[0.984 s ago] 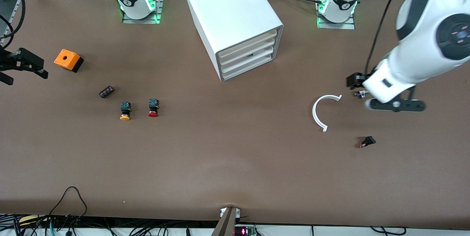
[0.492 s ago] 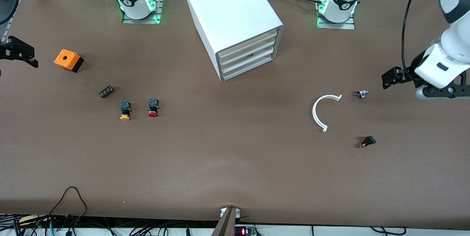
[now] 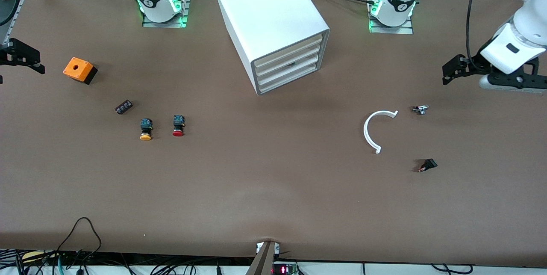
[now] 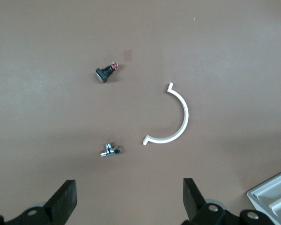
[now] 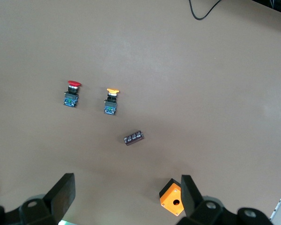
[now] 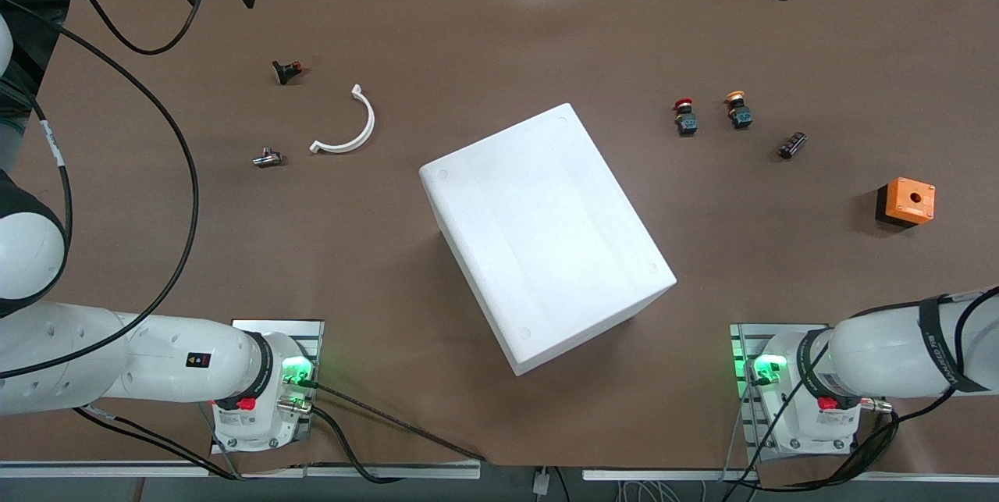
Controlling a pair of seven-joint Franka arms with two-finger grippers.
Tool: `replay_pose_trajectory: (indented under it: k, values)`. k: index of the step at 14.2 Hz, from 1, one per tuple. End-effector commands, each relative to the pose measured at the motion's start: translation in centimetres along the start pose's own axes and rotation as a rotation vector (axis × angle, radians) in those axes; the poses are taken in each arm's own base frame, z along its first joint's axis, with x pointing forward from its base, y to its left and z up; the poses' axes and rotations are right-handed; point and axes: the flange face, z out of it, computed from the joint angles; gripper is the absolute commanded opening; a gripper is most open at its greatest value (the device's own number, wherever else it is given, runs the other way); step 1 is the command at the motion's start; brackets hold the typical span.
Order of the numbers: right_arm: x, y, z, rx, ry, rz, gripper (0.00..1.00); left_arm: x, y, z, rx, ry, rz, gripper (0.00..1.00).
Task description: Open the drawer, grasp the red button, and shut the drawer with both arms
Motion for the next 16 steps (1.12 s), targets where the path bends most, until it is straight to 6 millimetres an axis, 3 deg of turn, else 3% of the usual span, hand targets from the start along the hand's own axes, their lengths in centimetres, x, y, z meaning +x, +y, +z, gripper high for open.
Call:
replay_pose_trajectory:
  k: [1,4,16]
  values:
    - [-0.5,-0.5,-0.6,0.001,-0.006,-0.011,1.0,-0.2,0.0,-0.3,0.017,-0.017,0.015,1.0]
    - [-1.7,-1.0,-0.6,0.032,0.061,-0.003,1.0,0.1,0.4,-0.5,0.018,-0.022,0.02,1.0]
    - [-2.1,-0.6,-0.1,0.05,0.029,-0.01,1.0,0.6,1.3,-1.0,0.026,-0.035,0.037,1.0]
